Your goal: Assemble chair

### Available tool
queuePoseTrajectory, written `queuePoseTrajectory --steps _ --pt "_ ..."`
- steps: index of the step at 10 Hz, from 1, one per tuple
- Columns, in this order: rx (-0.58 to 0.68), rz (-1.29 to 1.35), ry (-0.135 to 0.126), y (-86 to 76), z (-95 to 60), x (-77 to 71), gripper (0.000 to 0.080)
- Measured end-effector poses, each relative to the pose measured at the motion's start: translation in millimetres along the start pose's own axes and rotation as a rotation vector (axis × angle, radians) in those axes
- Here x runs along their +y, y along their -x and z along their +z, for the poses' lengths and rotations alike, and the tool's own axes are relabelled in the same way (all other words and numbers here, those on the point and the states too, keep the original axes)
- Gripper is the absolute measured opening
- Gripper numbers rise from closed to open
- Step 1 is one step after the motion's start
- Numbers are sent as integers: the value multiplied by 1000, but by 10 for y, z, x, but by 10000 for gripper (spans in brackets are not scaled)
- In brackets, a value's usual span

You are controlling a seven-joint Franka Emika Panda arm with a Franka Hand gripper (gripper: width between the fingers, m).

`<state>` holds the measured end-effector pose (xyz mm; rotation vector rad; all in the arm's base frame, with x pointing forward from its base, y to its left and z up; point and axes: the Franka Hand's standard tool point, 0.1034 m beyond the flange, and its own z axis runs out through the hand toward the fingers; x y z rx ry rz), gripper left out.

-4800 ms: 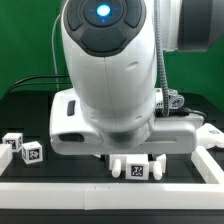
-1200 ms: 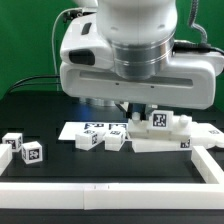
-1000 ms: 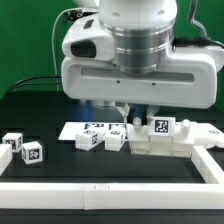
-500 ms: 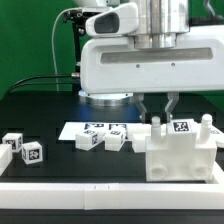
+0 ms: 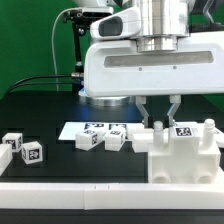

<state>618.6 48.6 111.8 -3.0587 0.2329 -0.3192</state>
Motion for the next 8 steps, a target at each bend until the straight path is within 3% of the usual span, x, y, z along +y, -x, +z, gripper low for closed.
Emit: queuePoseTrajectory --steps 2,5,8 --pt "29 14 7 26 37 -72 113" --pt "53 12 10 39 52 -49 113" --pt "-2 15 15 22 28 -38 578"
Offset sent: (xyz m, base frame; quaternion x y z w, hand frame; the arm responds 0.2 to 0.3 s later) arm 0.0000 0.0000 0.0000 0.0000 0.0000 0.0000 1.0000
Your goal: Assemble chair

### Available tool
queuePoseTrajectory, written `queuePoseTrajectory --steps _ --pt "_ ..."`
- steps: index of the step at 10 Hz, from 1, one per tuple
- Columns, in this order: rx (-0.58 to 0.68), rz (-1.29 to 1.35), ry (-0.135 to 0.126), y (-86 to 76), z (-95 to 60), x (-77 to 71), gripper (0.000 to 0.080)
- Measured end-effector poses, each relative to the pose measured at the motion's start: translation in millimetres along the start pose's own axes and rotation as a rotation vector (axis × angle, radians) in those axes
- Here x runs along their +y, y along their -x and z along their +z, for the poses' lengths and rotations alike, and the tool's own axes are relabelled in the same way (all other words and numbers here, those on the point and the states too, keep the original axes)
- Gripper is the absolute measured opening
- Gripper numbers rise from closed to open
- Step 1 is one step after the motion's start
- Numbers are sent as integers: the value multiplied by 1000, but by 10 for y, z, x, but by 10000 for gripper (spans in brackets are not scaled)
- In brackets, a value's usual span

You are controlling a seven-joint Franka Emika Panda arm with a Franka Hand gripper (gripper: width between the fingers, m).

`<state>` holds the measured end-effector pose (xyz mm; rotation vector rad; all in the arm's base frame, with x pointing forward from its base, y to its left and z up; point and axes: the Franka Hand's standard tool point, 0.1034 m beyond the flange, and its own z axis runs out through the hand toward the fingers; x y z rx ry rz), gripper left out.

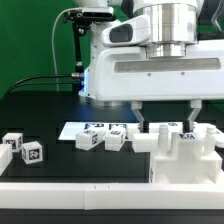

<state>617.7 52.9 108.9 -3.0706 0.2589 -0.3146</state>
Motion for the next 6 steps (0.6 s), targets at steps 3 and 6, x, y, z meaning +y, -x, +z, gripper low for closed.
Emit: queuePoseTrajectory --steps 3,6 --pt "-139 20 14 -249 -46 25 645" --pt "-305 22 36 -395 1 -12 648"
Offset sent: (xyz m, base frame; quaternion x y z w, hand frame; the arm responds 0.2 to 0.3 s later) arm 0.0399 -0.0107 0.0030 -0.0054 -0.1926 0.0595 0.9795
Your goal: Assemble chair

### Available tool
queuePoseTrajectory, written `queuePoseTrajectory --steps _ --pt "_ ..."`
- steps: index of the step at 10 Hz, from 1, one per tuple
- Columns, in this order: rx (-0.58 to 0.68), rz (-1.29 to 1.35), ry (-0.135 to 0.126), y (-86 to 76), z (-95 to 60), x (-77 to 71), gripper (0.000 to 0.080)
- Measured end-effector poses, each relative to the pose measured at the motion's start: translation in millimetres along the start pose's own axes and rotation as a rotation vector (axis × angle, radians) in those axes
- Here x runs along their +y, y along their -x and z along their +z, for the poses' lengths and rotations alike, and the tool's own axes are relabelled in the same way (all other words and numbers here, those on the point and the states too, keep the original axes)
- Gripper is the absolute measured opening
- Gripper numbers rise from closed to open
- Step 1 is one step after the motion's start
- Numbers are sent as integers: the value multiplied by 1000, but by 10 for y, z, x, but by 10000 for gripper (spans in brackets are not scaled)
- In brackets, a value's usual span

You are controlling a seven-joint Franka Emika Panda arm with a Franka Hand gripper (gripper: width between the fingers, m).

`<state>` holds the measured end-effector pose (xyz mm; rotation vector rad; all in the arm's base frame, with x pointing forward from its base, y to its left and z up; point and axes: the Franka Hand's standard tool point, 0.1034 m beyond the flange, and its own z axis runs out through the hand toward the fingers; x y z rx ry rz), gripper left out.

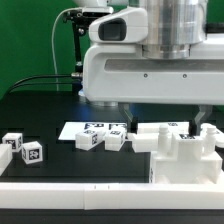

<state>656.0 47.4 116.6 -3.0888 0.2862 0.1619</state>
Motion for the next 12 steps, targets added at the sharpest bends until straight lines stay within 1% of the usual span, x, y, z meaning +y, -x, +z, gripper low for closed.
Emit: queuePoseTrajectory --steps 1,2,3,4,5,6,7,8,10,12 --pt "-22 -18 -1 76 21 -97 649" --pt "-130 -17 13 176 42 -39 649" --pt "-195 -13 22 151 49 -1 649" --pt "-214 -15 27 110 73 -6 649" --pt "-308 -62 41 234 201 32 649" --pt "-370 -45 23 242 240 51 649" --pt "-368 -35 12 168 316 100 649" --pt "-332 -50 3 118 380 79 649" --pt "-316 -55 7 131 451 11 649" --pt "-323 -50 8 162 512 46 649"
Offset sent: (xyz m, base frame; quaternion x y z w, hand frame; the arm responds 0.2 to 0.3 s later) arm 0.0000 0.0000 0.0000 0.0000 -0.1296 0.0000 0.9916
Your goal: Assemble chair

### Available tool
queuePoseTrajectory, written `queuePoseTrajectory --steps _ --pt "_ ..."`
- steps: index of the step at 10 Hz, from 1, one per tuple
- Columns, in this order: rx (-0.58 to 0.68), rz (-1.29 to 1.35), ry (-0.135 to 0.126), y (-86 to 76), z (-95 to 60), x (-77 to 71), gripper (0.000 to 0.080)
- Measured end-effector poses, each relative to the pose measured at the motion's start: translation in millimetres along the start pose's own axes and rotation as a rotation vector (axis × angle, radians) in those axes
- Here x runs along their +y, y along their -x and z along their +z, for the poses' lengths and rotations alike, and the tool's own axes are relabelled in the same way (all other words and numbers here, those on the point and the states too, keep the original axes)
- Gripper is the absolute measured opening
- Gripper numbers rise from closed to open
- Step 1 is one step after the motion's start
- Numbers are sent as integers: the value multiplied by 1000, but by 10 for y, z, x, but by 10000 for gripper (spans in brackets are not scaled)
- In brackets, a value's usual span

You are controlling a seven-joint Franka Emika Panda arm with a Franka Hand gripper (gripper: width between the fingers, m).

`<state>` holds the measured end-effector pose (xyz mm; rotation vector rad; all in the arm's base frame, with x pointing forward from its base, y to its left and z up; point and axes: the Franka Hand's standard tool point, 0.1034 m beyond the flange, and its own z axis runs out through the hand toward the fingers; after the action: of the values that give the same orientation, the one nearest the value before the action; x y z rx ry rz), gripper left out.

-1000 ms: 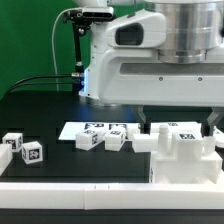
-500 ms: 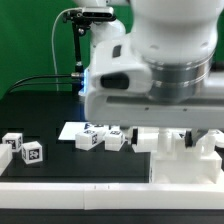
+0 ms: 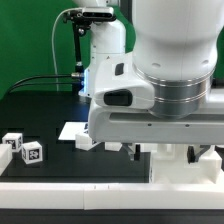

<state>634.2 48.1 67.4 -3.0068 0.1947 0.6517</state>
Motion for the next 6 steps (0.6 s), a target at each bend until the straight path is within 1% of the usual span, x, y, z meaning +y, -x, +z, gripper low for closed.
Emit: queuePoseTrajectory --steps 2,6 --pt "1 3 1 4 59 13 649" --pt "-11 25 0 30 115 52 649"
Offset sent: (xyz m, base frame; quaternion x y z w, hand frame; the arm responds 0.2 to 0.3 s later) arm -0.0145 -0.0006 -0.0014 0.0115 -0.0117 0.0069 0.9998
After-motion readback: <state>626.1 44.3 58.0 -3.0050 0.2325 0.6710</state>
